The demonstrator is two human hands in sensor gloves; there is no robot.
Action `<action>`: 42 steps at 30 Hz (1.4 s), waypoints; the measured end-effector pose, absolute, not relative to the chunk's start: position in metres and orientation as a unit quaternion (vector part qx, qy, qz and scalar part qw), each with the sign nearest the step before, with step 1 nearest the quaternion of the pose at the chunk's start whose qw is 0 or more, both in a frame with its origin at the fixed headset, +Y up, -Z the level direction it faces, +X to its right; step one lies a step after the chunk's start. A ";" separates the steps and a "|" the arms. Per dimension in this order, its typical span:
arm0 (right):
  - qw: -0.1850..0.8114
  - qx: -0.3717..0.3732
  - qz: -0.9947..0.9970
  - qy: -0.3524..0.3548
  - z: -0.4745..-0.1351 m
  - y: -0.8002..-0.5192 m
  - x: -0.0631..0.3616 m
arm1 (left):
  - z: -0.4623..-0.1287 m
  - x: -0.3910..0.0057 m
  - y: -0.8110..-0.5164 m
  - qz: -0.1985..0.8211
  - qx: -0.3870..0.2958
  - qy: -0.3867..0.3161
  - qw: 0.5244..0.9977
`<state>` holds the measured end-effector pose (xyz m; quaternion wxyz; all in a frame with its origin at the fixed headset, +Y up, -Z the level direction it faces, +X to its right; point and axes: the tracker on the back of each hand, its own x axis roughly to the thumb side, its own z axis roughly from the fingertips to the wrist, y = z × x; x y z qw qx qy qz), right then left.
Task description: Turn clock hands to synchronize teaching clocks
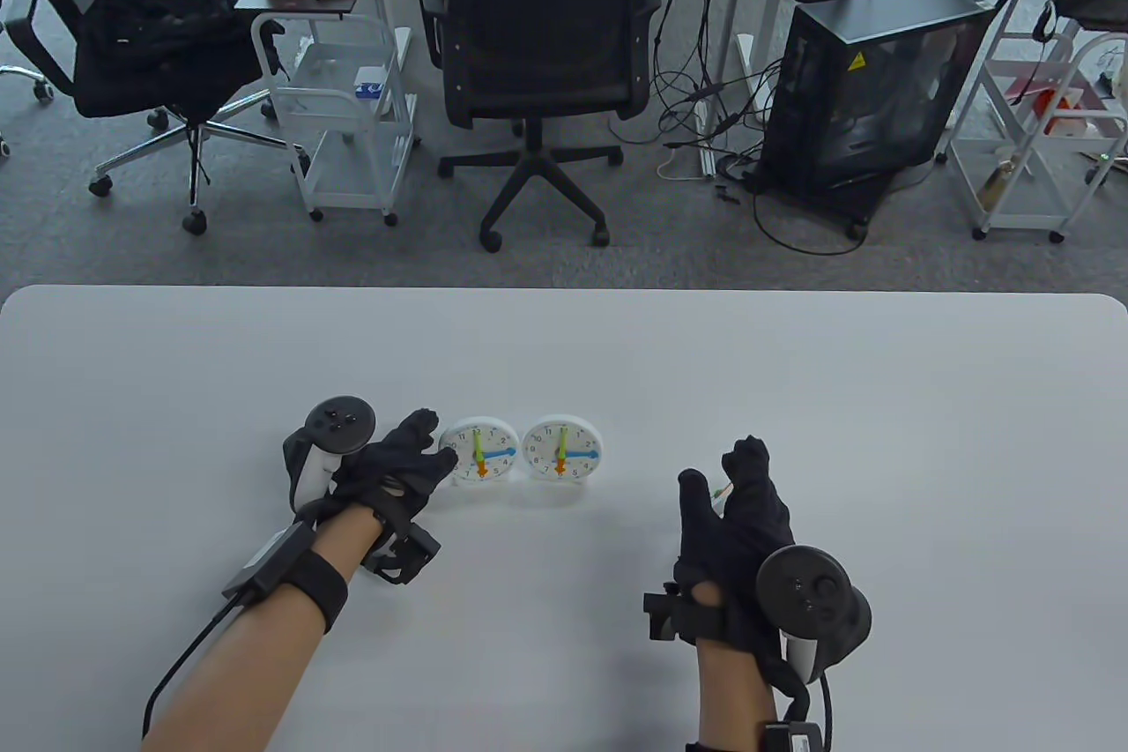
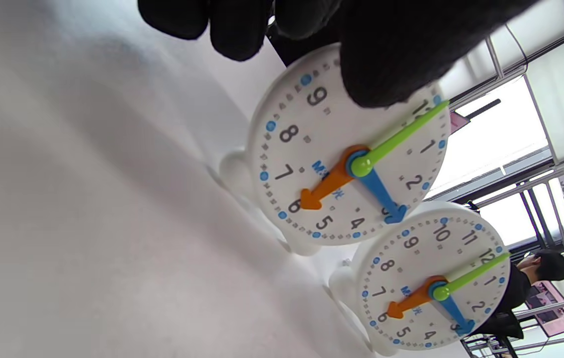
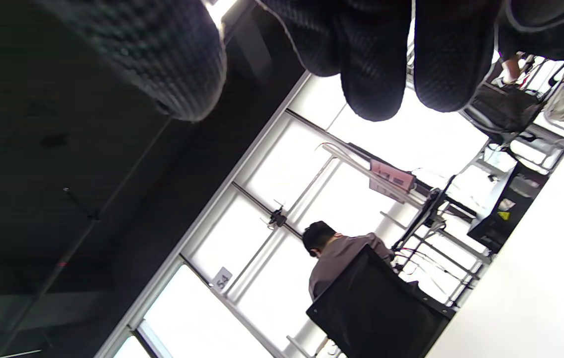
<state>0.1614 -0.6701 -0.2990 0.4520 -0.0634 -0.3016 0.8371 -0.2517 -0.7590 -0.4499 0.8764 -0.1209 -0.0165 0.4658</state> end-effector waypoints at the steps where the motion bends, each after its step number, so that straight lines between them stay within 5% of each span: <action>1: 0.450 -0.070 0.838 -0.300 -0.300 -0.672 0.164 | -0.445 -0.254 -0.756 0.470 -0.114 -0.017 0.875; 13: 0.281 -0.143 0.923 -0.221 -0.322 -0.712 0.173 | -0.321 -0.259 -0.711 0.476 -0.074 -0.120 0.868; 19: 0.281 -0.186 0.924 -0.183 -0.328 -0.731 0.177 | -0.273 -0.242 -0.696 0.495 -0.064 -0.174 0.849; 42: 0.365 -0.267 0.879 -0.152 -0.335 -0.756 0.200 | -0.266 -0.226 -0.698 0.457 -0.076 -0.224 0.858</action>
